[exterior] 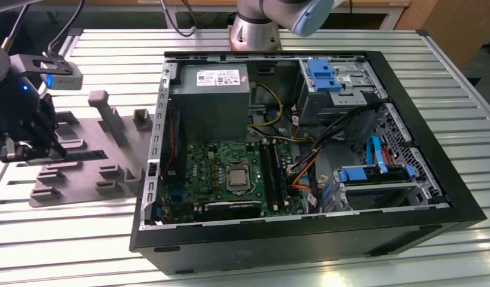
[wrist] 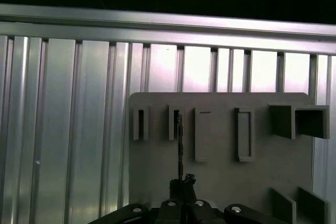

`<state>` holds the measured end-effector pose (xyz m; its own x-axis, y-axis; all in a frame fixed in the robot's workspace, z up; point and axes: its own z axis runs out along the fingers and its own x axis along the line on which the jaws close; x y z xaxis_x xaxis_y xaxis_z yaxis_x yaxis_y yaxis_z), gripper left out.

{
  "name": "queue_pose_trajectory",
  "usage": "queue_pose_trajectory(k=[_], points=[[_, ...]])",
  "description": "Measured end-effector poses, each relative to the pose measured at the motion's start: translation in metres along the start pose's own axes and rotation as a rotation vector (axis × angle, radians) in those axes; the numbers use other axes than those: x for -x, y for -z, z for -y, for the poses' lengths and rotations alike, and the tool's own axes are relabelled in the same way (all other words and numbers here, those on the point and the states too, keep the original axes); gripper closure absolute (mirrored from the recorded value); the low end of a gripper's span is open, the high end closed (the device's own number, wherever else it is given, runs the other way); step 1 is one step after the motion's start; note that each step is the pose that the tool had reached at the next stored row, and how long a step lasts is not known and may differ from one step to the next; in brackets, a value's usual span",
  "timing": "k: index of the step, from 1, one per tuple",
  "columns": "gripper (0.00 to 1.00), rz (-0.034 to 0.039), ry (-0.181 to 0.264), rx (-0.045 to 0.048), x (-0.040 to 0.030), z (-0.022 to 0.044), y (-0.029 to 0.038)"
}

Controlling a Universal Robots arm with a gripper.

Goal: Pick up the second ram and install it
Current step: 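Pick up the second ram and move it above second insertion slot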

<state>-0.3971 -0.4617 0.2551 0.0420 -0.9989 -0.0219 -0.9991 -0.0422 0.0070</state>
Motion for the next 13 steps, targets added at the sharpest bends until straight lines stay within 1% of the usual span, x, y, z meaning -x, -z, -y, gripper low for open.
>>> queue_pose_trajectory(k=[13], points=[[0.88, 0.0000, 0.000, -0.0002, 0.0005, -0.0001, 0.0213]])
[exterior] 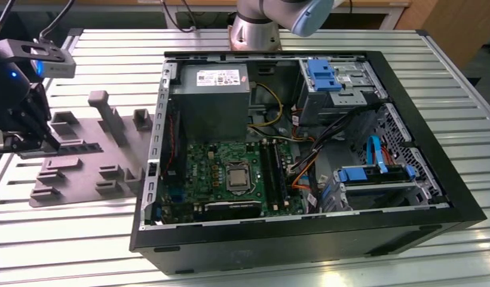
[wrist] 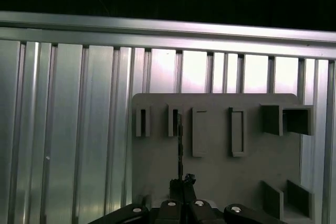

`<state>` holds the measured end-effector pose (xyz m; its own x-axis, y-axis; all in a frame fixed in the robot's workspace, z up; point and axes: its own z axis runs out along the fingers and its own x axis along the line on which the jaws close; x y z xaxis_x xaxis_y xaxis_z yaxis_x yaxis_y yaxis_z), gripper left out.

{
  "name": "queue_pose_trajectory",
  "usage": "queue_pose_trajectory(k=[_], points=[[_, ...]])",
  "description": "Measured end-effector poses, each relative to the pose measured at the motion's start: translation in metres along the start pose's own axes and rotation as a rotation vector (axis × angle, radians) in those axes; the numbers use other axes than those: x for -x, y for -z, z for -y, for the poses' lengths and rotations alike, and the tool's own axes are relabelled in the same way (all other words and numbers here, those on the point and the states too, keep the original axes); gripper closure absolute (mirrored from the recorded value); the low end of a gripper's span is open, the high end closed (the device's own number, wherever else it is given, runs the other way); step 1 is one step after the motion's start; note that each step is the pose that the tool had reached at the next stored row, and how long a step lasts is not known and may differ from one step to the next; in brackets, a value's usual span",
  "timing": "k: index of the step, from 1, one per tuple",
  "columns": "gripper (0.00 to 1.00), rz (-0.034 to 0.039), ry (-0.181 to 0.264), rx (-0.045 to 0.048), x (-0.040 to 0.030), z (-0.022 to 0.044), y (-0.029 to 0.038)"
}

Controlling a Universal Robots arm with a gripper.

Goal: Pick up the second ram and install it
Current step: 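Pick up the second ram and move it above second insertion slot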

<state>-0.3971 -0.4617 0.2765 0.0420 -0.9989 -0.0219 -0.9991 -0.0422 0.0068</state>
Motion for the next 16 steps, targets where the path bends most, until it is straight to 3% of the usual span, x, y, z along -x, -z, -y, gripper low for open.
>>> queue_pose_trajectory(k=[16], points=[[0.88, 0.0000, 0.000, -0.0002, 0.0004, -0.0001, 0.0190]])
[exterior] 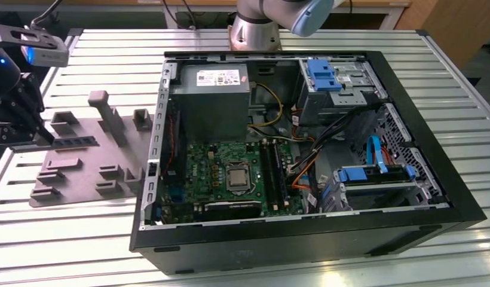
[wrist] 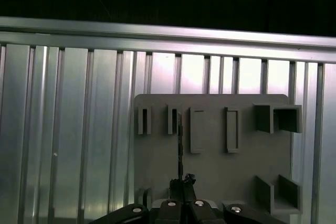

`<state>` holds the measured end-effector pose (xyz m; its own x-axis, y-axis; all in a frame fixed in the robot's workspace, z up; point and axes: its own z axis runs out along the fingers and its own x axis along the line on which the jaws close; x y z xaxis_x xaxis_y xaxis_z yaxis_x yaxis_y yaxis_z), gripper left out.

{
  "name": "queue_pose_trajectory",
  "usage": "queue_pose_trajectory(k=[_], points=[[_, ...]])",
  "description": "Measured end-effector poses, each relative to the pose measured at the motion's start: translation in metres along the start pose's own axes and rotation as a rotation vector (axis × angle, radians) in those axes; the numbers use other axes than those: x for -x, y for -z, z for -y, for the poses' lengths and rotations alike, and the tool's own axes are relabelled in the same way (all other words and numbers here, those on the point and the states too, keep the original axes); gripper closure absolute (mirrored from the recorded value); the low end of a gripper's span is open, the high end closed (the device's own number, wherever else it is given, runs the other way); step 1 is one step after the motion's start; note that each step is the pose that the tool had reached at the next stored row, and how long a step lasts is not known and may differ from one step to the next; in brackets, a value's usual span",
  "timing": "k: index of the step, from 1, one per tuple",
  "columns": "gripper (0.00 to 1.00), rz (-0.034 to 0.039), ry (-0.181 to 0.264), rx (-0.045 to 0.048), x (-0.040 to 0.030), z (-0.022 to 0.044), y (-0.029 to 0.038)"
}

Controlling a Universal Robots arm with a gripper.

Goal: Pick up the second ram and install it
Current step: 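Pick up the second ram and move it above second insertion slot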

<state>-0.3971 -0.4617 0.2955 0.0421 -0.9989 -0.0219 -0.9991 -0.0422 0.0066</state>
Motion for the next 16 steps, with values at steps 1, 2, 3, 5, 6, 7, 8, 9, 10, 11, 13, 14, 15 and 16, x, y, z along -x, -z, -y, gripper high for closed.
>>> queue_pose_trajectory(k=[1, 2, 3, 5, 6, 7, 8, 9, 10, 11, 13, 14, 15, 16], points=[[0.88, 0.0000, 0.000, 0.0000, 0.0000, 0.0000, 0.0009], [0.88, 0.0000, 0.000, 0.0000, 0.0000, 0.0000, 0.0018], [0.88, 0.0000, 0.000, 0.0000, 0.0000, 0.0000, 0.0027], [0.88, 0.0000, 0.000, 0.0000, 0.0001, 0.0000, 0.0045], [0.88, 0.0000, 0.000, 0.0000, 0.0001, 0.0000, 0.0055], [0.88, 0.0000, 0.000, 0.0000, 0.0001, 0.0000, 0.0066], [0.88, 0.0000, 0.000, 0.0000, 0.0002, 0.0000, 0.0077], [0.88, 0.0000, 0.000, 0.0000, 0.0002, -0.0001, 0.0089], [0.88, 0.0000, 0.000, 0.0000, 0.0002, -0.0001, 0.0099], [0.88, 0.0000, 0.000, 0.0001, 0.0002, -0.0001, 0.0108], [0.88, 0.0000, 0.000, 0.0000, 0.0003, -0.0001, 0.0126], [0.88, 0.0000, 0.000, 0.0000, 0.0003, -0.0001, 0.0137], [0.88, 0.0001, 0.000, 0.0000, 0.0003, -0.0001, 0.0147], [0.88, 0.0002, 0.000, 0.0000, 0.0003, -0.0001, 0.0157]])
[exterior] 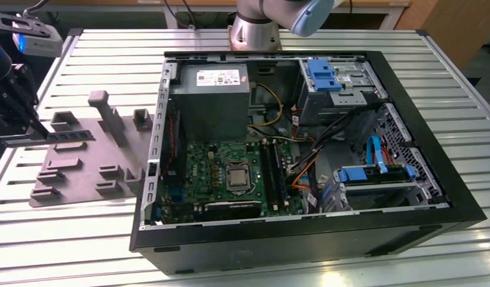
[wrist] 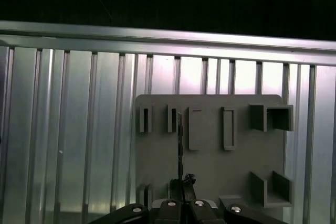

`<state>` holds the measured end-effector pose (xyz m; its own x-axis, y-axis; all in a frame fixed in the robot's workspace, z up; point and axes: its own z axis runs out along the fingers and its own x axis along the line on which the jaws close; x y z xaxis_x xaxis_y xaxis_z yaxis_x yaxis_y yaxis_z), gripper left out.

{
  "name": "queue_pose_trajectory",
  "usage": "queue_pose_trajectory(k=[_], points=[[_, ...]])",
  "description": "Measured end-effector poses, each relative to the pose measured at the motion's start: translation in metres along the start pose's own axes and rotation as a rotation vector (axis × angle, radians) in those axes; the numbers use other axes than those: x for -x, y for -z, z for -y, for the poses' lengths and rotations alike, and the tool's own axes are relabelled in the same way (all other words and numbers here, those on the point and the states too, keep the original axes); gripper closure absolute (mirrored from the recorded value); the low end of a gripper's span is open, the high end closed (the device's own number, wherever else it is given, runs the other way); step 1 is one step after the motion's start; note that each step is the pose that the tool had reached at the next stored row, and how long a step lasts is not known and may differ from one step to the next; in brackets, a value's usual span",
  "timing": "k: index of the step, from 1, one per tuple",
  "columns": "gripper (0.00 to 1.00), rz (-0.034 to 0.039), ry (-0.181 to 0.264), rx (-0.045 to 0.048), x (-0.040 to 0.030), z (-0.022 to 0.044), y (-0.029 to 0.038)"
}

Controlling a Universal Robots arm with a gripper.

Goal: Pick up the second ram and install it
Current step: 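Pick up the second ram and move it above second insertion slot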

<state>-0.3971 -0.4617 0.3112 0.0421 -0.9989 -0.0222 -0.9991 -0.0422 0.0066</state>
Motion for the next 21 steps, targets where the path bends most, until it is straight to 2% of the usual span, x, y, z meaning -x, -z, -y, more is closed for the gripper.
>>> queue_pose_trajectory(k=[21], points=[[0.88, 0.0031, 0.000, -0.0002, 0.0004, -0.0001, 0.0176]])
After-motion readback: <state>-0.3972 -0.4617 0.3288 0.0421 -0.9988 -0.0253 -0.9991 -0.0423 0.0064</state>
